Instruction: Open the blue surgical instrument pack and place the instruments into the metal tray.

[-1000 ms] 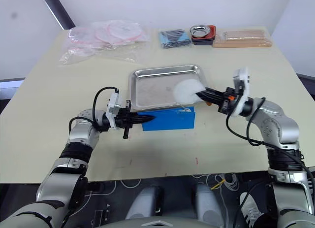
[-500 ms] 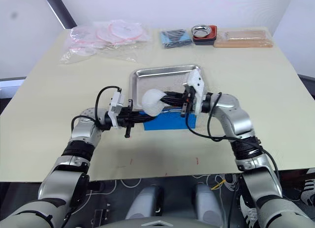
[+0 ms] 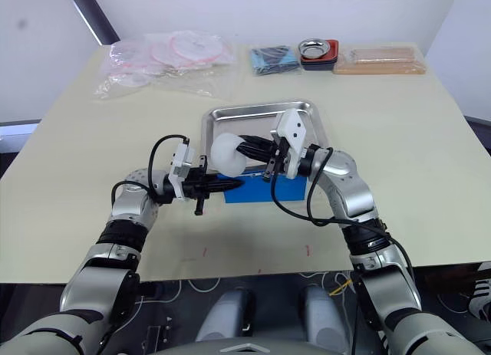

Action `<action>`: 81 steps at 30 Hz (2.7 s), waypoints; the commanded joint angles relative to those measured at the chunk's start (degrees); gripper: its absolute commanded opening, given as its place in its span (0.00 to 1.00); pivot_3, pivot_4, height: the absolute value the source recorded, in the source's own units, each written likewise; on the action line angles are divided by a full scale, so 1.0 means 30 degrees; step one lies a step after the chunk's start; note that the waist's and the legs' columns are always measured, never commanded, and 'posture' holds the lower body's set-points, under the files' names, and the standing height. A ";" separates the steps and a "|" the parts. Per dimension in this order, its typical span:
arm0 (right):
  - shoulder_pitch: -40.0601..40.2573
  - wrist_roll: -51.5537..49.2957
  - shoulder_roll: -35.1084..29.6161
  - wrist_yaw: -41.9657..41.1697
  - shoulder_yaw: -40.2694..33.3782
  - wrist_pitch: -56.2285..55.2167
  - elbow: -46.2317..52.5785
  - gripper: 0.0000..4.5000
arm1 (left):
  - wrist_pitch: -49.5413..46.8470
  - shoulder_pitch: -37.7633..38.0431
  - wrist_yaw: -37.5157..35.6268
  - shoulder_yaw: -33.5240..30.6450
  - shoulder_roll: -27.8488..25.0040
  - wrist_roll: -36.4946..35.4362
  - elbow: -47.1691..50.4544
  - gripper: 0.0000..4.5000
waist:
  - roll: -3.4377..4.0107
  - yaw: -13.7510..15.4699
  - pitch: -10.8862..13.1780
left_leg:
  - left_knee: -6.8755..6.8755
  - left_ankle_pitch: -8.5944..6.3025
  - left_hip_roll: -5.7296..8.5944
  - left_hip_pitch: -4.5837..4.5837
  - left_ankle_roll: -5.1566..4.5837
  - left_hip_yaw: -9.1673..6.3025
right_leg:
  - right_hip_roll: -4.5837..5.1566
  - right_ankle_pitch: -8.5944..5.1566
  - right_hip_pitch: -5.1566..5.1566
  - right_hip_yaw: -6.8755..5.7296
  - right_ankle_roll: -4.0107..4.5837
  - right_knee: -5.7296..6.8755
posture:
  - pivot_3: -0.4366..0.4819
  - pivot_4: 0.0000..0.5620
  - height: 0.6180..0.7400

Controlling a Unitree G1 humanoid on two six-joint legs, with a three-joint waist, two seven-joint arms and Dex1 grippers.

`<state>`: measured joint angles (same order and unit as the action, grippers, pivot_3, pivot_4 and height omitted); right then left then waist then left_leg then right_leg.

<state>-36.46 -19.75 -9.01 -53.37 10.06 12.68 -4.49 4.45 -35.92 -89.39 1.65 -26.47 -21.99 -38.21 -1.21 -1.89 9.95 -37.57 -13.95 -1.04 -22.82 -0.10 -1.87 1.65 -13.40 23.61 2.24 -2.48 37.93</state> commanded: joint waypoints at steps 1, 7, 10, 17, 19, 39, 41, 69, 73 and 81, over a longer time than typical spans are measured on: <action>-0.0400 -0.1013 0.0677 0.0257 -0.0315 0.0083 0.1359 0.01 | 0.0299 -0.0133 -0.0592 0.0383 0.0262 0.0408 0.0108 0.00 | 0.0000 0.0002 0.0000 | 0.0000 0.0000 0.0000 0.0000 0.0000 -0.0002 | 0.0000 0.0000 0.0000 -0.0002 0.0001 0.0002 | 0.48 0.27 1.00; -0.1133 -0.1060 0.2415 0.1738 -0.0435 0.0044 0.1277 0.01 | 0.0395 -0.0194 -0.0612 0.0459 0.0380 0.0481 0.0009 0.00 | 0.0001 -0.0007 0.0001 | 0.0000 0.0000 -0.0001 -0.0001 0.0000 -0.0004 | -0.0001 0.0000 0.0001 -0.0002 0.0000 0.0002 | 0.48 0.27 1.00; -0.1039 -0.0706 0.2262 0.1406 -0.0200 -0.0185 0.1161 0.01 | 0.0742 -0.0082 -0.0696 0.0588 0.0247 0.0729 -0.0046 0.00 | 0.0001 -0.0004 0.0001 | 0.0000 0.0000 -0.0001 -0.0004 0.0000 -0.0001 | 0.0000 0.0000 0.0001 -0.0002 0.0000 -0.0001 | 0.48 0.27 1.00; -0.0211 -0.0308 0.0160 -0.1317 0.0693 -0.0993 0.1560 0.01 | 0.0925 0.0018 -0.0677 0.0516 0.0151 0.0729 -0.0134 0.00 | 0.0001 -0.0008 0.0000 | 0.0000 0.0000 0.0000 0.0000 0.0000 -0.0002 | -0.0002 -0.0001 -0.0001 -0.0003 -0.0001 -0.0002 | 0.48 0.27 1.00; -0.0103 -0.0509 -0.0062 -0.1723 0.0691 -0.0933 0.1753 0.01 | 0.0944 -0.0037 -0.0659 0.0497 0.0136 0.0748 -0.0216 0.00 | 0.0001 -0.0003 0.0000 | 0.0000 0.0000 0.0000 0.0000 0.0000 -0.0003 | -0.0001 -0.0001 -0.0001 -0.0003 -0.0001 -0.0002 | 0.48 0.27 1.00; 0.1117 -0.1502 -0.3242 -0.4568 -0.0392 -0.1334 0.2009 0.97 | 0.1038 -0.0050 -0.0546 0.0465 0.0162 0.0777 -0.0227 0.00 | -0.0002 0.0061 -0.0001 | 0.0000 0.0000 0.0001 0.0001 0.0000 -0.0003 | 0.0002 -0.0001 -0.0005 -0.0006 -0.0002 -0.0005 | 0.48 0.27 1.00; 0.1408 -0.1128 -0.4256 -0.4899 -0.0706 -0.1600 0.1126 0.97 | 0.1177 0.0076 -0.0637 0.0565 0.0121 0.0843 -0.0010 0.00 | -0.0003 0.0114 -0.0001 | 0.0000 0.0000 0.0003 0.0002 0.0000 -0.0001 | 0.0002 -0.0001 -0.0008 -0.0006 -0.0002 -0.0008 | 0.48 0.27 1.00; 0.1633 -0.0303 -0.5335 -0.7892 -0.0836 -0.3738 -0.4328 0.81 | 0.0981 -0.0152 -0.0148 0.0441 0.0039 0.0678 -0.0071 0.00 | -0.0001 -0.0033 -0.0001 | 0.0000 -0.0007 0.0184 -0.0002 -0.0011 -0.0080 | 0.0181 -0.0073 -0.0070 -0.0059 -0.0107 -0.0023 | 0.48 0.27 1.00; 0.1445 -0.0281 -0.5145 -0.7988 -0.0860 -0.3706 -0.4655 0.41 | 0.1035 -0.0097 -0.0158 0.0468 -0.0003 0.0733 -0.0028 0.00 | 0.0000 -0.0035 -0.0001 | 0.0000 -0.0007 0.0186 -0.0002 -0.0011 -0.0138 | 0.0185 -0.0077 -0.0094 -0.0124 -0.0101 -0.0030 | 0.48 0.27 1.00; 0.1140 0.0069 -0.4986 -0.8016 -0.0908 -0.4266 -0.5730 0.02 | 0.1121 0.0160 -0.0072 0.0473 -0.0027 0.0723 0.0196 0.00 | 0.0007 -0.0082 -0.0005 | 0.0000 -0.0007 0.0223 0.0003 -0.0007 -0.0378 | 0.0227 -0.0198 -0.0194 -0.0376 -0.0020 -0.0013 | 0.48 0.27 1.00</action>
<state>-32.29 -19.31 -24.32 -76.82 7.75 0.57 -21.87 7.85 -36.11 -89.20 2.68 -25.99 -21.24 -38.02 -1.19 -2.13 9.93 -37.57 -13.97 -0.35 -22.81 -0.12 -3.04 2.35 -14.02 23.01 1.07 -2.53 37.91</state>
